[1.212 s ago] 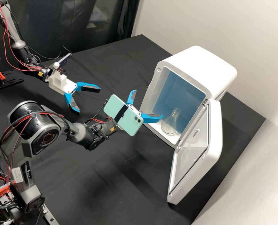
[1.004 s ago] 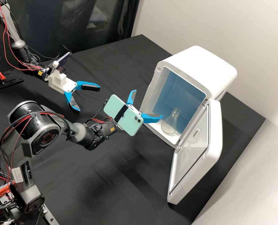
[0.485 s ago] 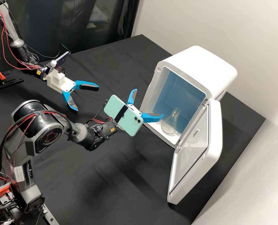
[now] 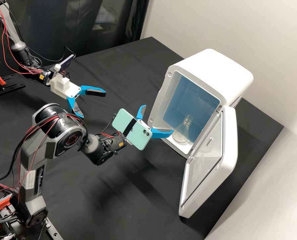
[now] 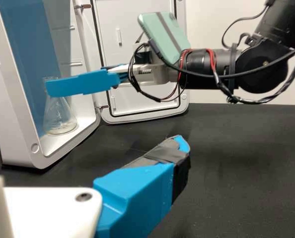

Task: Take the flask out of the incubator

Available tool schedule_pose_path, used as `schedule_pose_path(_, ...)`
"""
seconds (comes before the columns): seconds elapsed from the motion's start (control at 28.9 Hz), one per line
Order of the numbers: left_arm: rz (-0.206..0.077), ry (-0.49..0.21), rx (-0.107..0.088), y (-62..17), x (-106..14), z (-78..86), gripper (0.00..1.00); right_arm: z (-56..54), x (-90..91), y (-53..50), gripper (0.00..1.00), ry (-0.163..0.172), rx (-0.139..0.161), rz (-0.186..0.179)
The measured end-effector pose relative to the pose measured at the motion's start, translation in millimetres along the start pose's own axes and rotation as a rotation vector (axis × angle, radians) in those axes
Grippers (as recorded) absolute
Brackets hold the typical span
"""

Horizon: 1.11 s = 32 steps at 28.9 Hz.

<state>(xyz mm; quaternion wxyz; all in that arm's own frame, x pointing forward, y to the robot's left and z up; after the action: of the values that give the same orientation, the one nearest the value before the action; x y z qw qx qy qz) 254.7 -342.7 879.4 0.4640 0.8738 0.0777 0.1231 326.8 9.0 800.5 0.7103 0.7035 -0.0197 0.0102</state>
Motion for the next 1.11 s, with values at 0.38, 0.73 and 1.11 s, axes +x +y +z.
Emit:
schedule_pose_path(0.38, 0.000, 0.005, -0.019, 0.4, -0.6, -2.7, 1.00, 14.4, 24.2, -10.4, 1.00, -0.032, 0.000, -0.015)
schedule_pose_path(0.73, 0.000, 0.005, -0.019, 0.4, -0.6, -2.7, 1.00, 41.0, 40.2, -13.8, 1.00, -0.123, 0.008, -0.025)
schedule_pose_path(1.11, 0.000, 0.005, -0.019, 0.4, -0.6, -2.7, 1.00, 58.5, 48.8, -3.7, 1.00, -0.171, 0.012, 0.000)
